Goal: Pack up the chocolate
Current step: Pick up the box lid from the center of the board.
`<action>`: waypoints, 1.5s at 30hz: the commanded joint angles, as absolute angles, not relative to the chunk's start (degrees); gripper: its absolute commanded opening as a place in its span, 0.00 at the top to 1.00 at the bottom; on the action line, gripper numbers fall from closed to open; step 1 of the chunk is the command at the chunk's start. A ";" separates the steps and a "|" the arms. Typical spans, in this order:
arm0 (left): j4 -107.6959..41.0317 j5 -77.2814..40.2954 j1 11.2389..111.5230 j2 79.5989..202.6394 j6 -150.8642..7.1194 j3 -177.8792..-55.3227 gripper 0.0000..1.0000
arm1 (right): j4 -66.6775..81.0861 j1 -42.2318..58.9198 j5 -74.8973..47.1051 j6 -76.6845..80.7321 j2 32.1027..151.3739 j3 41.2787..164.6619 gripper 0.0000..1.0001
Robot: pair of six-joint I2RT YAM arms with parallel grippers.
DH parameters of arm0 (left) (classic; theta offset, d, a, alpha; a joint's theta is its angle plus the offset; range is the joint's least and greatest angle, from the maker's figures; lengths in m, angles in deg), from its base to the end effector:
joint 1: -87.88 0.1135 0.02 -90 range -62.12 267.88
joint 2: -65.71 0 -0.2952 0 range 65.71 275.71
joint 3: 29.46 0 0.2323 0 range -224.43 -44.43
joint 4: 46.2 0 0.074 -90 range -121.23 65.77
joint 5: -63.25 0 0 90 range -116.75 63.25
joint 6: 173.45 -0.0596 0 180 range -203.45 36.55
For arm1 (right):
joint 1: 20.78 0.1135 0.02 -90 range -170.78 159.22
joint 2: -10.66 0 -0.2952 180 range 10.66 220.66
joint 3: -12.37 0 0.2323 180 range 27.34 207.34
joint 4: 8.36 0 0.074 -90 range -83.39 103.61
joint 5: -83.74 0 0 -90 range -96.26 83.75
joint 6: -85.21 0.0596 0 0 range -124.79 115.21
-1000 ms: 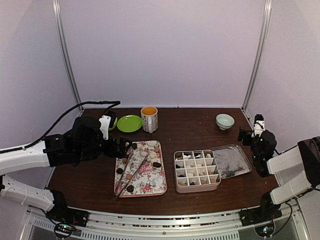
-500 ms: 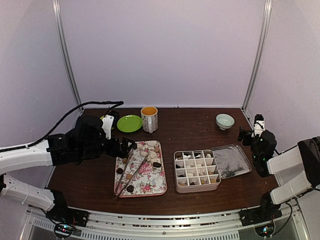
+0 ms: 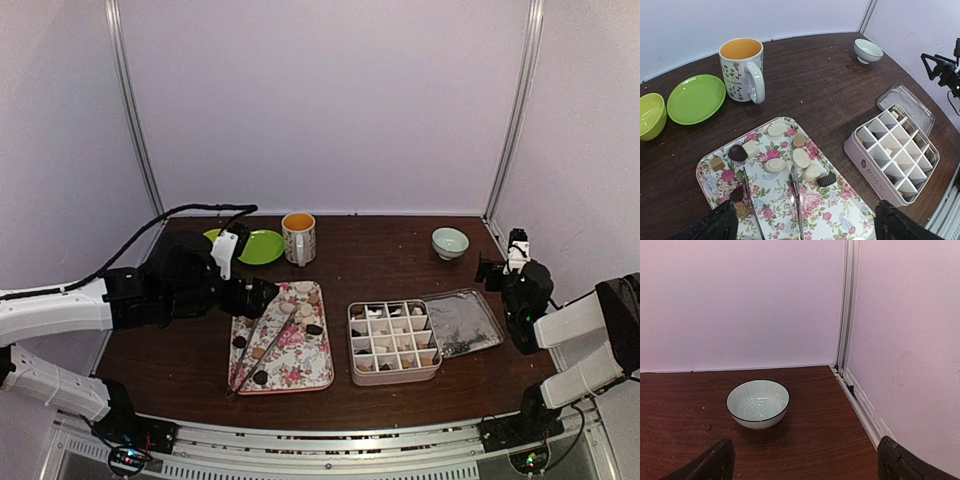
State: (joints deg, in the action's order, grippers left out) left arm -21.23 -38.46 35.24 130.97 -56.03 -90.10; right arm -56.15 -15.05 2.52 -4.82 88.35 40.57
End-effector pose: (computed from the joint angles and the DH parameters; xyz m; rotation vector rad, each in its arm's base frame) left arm 0.1571 -0.1859 0.2975 0.3418 2.1117 -0.6319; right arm 0.2405 0.0150 0.2214 0.0386 1.5998 -0.0453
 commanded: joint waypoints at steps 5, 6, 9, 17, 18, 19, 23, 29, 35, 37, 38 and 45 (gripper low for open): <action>-26.53 -30.61 35.76 132.56 -55.92 -91.01 0.02 | -55.68 -15.77 2.44 -4.48 88.53 41.62 0.00; -26.60 -29.58 35.76 133.03 -55.60 -91.13 0.02 | -55.59 -15.77 2.40 -4.43 88.51 41.68 0.00; -25.47 -28.10 35.67 135.28 -54.65 -92.09 0.03 | -55.57 -15.77 2.41 -4.51 88.44 41.75 0.00; -28.07 -23.16 35.06 138.21 -51.85 -92.18 0.04 | -54.85 -16.12 3.07 -3.66 88.54 42.20 0.00; -28.70 -22.27 35.01 138.49 -51.41 -92.16 0.04 | -55.10 -16.28 2.96 -3.50 88.37 42.03 0.00; -29.12 -21.76 34.91 138.83 -50.94 -92.16 0.04 | -55.75 -16.30 4.56 -3.37 88.10 41.72 0.00; -28.57 -18.98 34.51 141.47 -50.85 -93.73 0.04 | -49.18 -16.30 5.90 -2.64 82.09 42.47 0.00; -27.28 -18.65 32.63 144.16 -52.13 -95.36 0.05 | -16.31 -16.30 8.70 1.46 76.50 53.38 0.00; -28.78 -18.25 31.78 147.61 -51.38 -96.34 0.08 | 5.07 -16.30 8.35 3.99 76.08 59.56 0.00; -29.32 -18.78 30.91 148.11 -51.68 -96.43 0.08 | 13.30 -16.31 8.60 4.50 78.30 64.07 0.00; -29.50 -18.90 30.65 148.36 -51.99 -96.48 0.08 | 16.22 -16.32 7.70 4.61 79.31 65.32 0.00; -29.87 -18.43 30.48 149.54 -53.15 -96.57 0.08 | 29.74 -16.37 6.07 7.51 88.46 73.41 0.00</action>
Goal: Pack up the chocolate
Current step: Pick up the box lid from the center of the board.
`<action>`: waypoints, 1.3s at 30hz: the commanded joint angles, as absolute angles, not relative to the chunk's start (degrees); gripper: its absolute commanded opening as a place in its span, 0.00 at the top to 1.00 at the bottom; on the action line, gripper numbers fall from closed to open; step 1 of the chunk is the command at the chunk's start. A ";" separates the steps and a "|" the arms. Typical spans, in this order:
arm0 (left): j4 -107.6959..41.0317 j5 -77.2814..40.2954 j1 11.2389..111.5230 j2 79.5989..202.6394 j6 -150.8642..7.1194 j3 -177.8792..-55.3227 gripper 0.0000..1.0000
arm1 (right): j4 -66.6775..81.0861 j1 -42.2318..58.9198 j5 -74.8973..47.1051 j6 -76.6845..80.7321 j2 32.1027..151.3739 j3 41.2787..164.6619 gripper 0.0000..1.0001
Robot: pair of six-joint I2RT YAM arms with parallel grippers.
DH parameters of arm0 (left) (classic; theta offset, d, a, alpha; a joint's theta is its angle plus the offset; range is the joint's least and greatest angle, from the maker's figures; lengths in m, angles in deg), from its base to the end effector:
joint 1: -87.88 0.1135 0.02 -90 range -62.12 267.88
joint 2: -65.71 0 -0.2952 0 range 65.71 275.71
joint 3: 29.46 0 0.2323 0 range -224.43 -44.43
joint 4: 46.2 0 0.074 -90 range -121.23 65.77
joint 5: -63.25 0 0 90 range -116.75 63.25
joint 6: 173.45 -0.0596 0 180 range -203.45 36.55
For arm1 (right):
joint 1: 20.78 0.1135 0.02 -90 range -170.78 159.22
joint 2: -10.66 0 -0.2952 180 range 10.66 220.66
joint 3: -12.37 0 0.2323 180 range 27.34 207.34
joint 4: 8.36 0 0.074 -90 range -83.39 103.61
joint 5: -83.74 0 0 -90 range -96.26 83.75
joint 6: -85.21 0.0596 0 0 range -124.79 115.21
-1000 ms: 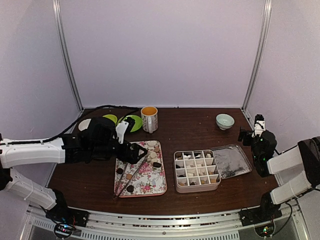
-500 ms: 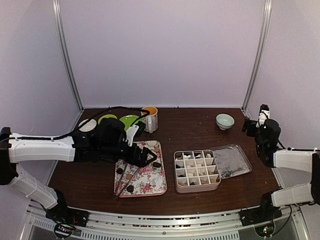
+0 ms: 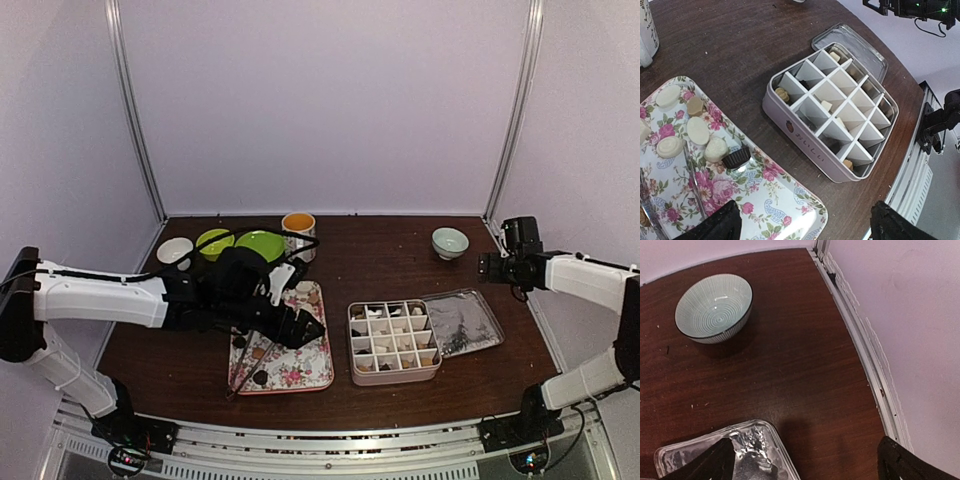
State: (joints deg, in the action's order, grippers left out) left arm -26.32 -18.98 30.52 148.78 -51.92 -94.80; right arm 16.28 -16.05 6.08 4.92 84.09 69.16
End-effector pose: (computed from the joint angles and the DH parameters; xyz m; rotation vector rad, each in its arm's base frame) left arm 0.1610 -0.2663 0.2546 0.6172 2.3313 -0.9471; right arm 0.2579 0.0086 0.2427 0.2097 2.2640 -0.1143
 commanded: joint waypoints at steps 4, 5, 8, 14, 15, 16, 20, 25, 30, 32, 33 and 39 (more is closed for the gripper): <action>-32.56 -17.38 30.40 149.18 -53.00 -95.54 0.09 | 34.42 -16.55 5.74 8.30 93.96 76.78 0.12; -33.23 -17.10 30.40 148.93 -52.89 -95.24 0.09 | 35.17 -16.64 5.33 8.33 95.06 77.34 0.15; -33.83 -16.76 30.40 148.51 -52.79 -94.61 0.09 | 36.65 -16.82 4.18 8.28 97.95 78.90 0.26; -33.82 -16.88 30.40 147.98 -52.99 -93.77 0.09 | 38.33 -17.08 2.80 7.98 101.21 80.87 0.35; -33.86 -16.91 30.40 147.98 -53.18 -93.68 0.09 | 38.79 -17.16 2.53 7.98 101.88 81.43 0.38; -33.89 -16.84 30.40 148.02 -53.31 -93.65 0.09 | 39.33 -17.18 2.25 7.95 102.68 82.04 0.40; -33.67 -16.08 30.40 148.13 -53.71 -93.90 0.09 | 42.31 -17.31 2.11 7.40 107.16 85.22 0.45; -33.34 -16.49 30.40 147.87 -54.26 -93.67 0.09 | 43.14 -17.76 1.18 7.39 109.72 86.79 0.51; -33.34 -16.25 30.41 148.46 -54.40 -93.99 0.09 | 48.97 -17.97 -1.78 6.19 115.95 91.75 0.60; -33.27 -16.08 30.40 148.88 -54.43 -94.23 0.09 | 50.01 -17.97 -2.69 6.02 118.00 92.66 0.65; -33.11 -16.09 30.40 149.12 -54.57 -94.45 0.09 | 50.06 -17.97 -3.17 5.90 118.84 92.70 0.68; -32.40 -16.02 30.40 149.82 -54.96 -95.22 0.09 | 47.23 -17.97 -6.82 5.79 120.31 91.08 0.86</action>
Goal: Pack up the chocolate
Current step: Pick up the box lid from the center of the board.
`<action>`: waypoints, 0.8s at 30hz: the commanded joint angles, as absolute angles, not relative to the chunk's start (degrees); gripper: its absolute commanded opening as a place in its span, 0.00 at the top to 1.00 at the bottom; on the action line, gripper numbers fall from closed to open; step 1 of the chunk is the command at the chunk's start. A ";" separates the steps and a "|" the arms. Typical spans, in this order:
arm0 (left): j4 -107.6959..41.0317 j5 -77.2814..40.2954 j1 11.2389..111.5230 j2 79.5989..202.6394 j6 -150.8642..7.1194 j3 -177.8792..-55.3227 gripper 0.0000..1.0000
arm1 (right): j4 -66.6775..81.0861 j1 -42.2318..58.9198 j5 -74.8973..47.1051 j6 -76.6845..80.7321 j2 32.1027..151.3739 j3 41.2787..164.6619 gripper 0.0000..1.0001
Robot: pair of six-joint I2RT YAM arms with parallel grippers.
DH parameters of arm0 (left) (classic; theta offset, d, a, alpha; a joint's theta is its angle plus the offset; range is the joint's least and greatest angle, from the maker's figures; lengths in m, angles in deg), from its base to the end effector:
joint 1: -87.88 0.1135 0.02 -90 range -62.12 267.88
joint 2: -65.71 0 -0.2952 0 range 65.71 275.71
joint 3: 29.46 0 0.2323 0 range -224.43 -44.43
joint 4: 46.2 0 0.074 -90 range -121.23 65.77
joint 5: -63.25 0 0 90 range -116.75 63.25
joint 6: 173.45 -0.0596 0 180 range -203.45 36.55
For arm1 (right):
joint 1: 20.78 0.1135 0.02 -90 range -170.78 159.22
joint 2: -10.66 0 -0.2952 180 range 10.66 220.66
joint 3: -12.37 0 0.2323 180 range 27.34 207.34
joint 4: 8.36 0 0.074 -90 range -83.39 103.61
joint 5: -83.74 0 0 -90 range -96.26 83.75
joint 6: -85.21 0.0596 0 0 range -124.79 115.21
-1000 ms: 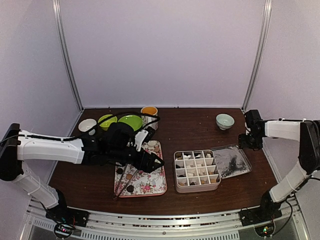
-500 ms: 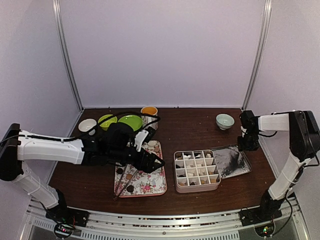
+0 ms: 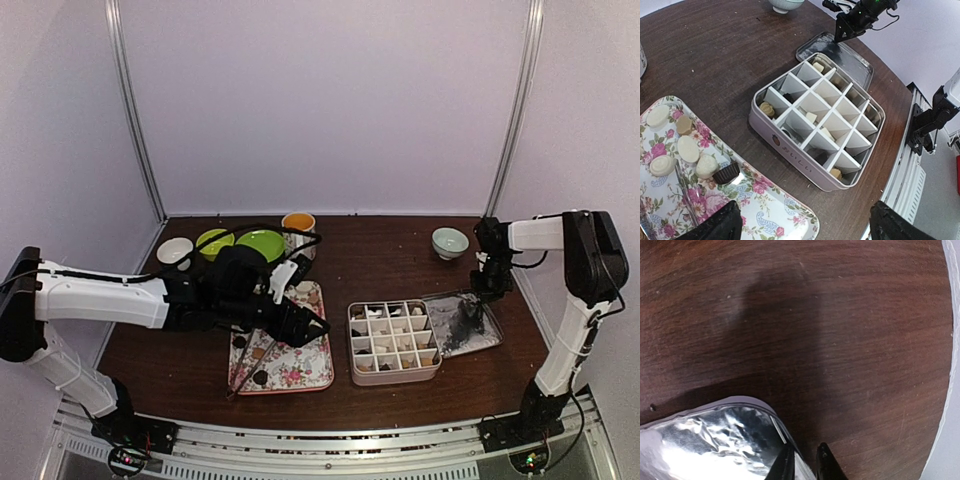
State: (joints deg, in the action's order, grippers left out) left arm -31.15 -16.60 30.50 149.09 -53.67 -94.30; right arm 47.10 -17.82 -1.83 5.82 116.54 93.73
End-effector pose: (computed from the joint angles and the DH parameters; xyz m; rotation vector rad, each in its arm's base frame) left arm 0.1619 -0.2724 0.2595 0.6678 2.2507 -1.0178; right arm 0.3351 0.0127 0.1696 0.2073 2.9505 -0.0830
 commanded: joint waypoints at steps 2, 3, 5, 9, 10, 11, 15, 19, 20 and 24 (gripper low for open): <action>-32.06 -16.14 30.40 149.99 -55.10 -95.44 0.09 | 46.53 -17.97 -7.15 5.48 119.47 90.46 0.92; -31.89 -16.22 30.40 150.08 -55.13 -95.56 0.09 | 46.08 -17.97 -7.34 5.18 118.79 89.99 0.94; -31.61 -16.18 30.40 150.30 -55.22 -95.74 0.09 | 45.07 -17.97 -7.25 4.85 116.71 88.97 1.00; -31.70 -16.00 30.40 150.57 -54.78 -95.85 0.09 | 42.62 -17.74 -6.35 5.32 110.84 86.97 1.00; -31.75 -15.84 30.40 150.61 -54.61 -95.91 0.09 | 41.92 -17.52 -6.20 5.27 109.23 86.40 1.00; -31.74 -15.62 30.40 150.61 -54.42 -95.93 0.09 | 41.45 -17.20 -5.16 5.36 107.75 85.72 1.00; -31.50 -14.61 30.40 150.54 -53.74 -96.23 0.09 | 41.86 -15.91 -0.28 5.58 102.69 84.64 1.00; -29.59 -14.48 30.38 150.53 -53.87 -97.52 0.09 | 43.96 -13.38 5.83 5.67 98.59 85.35 1.00; -28.76 -14.61 30.40 150.52 -54.06 -98.03 0.09 | 44.57 -12.52 7.03 5.95 97.73 85.87 1.00; -25.25 -14.79 30.40 150.45 -55.02 -100.81 0.09 | 47.31 -9.30 12.66 7.35 94.57 88.37 1.00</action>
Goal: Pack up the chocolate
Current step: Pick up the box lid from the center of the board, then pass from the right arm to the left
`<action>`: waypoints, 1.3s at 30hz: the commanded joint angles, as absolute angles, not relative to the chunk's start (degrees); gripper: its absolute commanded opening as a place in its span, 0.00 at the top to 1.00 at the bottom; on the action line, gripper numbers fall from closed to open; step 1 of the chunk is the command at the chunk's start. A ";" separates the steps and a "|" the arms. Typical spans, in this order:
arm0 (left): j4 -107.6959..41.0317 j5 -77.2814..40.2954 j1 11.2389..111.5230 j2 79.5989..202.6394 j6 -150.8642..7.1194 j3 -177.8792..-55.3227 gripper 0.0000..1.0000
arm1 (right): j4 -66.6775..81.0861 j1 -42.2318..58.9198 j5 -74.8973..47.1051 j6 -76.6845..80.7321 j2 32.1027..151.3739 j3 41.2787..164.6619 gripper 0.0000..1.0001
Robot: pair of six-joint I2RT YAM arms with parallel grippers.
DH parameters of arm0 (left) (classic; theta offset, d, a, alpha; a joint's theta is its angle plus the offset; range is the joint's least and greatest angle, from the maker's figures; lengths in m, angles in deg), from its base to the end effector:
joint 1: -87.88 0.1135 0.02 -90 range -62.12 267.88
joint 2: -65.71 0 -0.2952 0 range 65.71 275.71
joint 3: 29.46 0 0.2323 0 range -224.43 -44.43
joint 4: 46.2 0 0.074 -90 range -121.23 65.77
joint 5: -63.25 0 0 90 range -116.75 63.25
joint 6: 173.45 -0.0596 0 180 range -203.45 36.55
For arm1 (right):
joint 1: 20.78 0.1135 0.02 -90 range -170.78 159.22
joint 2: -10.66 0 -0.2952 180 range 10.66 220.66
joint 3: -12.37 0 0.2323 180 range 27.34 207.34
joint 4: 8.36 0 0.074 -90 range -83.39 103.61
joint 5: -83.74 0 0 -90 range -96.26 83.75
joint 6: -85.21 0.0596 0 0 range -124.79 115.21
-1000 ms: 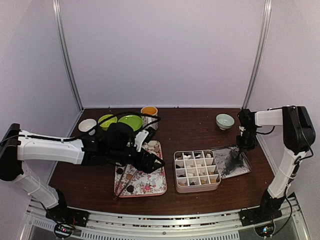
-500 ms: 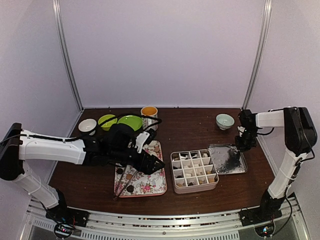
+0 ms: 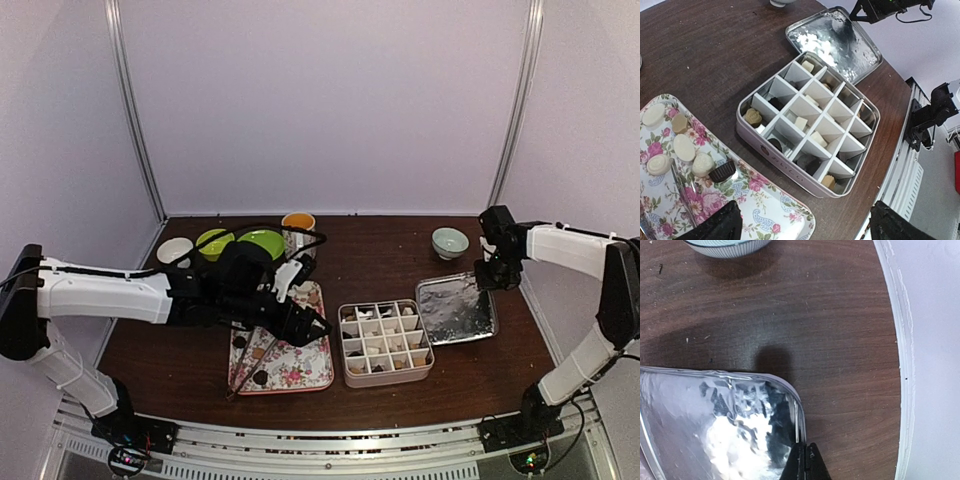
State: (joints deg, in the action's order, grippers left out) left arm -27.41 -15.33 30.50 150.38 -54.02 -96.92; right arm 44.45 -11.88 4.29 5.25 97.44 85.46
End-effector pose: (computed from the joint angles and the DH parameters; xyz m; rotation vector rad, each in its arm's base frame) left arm 0.1634 -0.2772 0.2609 0.6961 2.2923 -1.0115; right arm 0.2803 0.0328 0.2317 0.0788 2.7031 -0.1537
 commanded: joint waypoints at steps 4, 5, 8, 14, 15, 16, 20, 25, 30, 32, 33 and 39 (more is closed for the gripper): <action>-22.92 -15.56 30.40 150.24 -55.62 -103.30 0.09 | 50.86 -7.70 15.56 7.25 90.32 90.87 1.00; -22.40 -15.81 30.40 150.24 -55.72 -103.71 0.09 | 51.33 -7.31 15.65 6.79 89.28 91.37 1.00; -21.37 -16.42 30.38 150.32 -56.09 -105.19 0.09 | 53.16 -5.52 17.37 5.98 86.26 92.95 1.00; -21.47 -16.41 30.40 150.27 -55.99 -107.08 0.08 | 56.67 -2.10 20.67 6.01 82.50 97.20 1.00; -21.74 -16.35 30.40 150.22 -55.88 -107.26 0.08 | 56.86 -1.72 20.68 5.93 81.88 97.66 1.00; -22.00 -16.14 30.40 150.18 -55.74 -107.59 0.08 | 56.99 -1.38 20.41 5.93 81.17 98.14 1.00; -23.08 -15.62 30.40 150.08 -55.19 -108.72 0.08 | 59.44 0.27 17.41 6.18 79.58 101.37 1.00; -23.92 -15.15 30.40 151.05 -55.06 -110.70 0.08 | 62.79 4.01 14.55 6.95 77.33 105.34 1.00; -24.80 -15.09 30.40 151.53 -55.28 -112.93 0.08 | 63.92 8.36 8.77 8.50 75.15 108.63 1.00; -25.95 -15.09 30.40 151.49 -54.84 -112.92 0.08 | 63.07 10.11 5.38 9.75 74.39 108.59 1.00; -26.55 -15.35 30.40 151.56 -54.54 -112.90 0.08 | 62.46 11.03 3.97 10.23 74.18 108.45 1.00; -32.34 -13.43 31.58 151.32 -50.14 -111.32 0.09 | 55.01 15.30 -2.46 13.23 72.26 105.48 1.00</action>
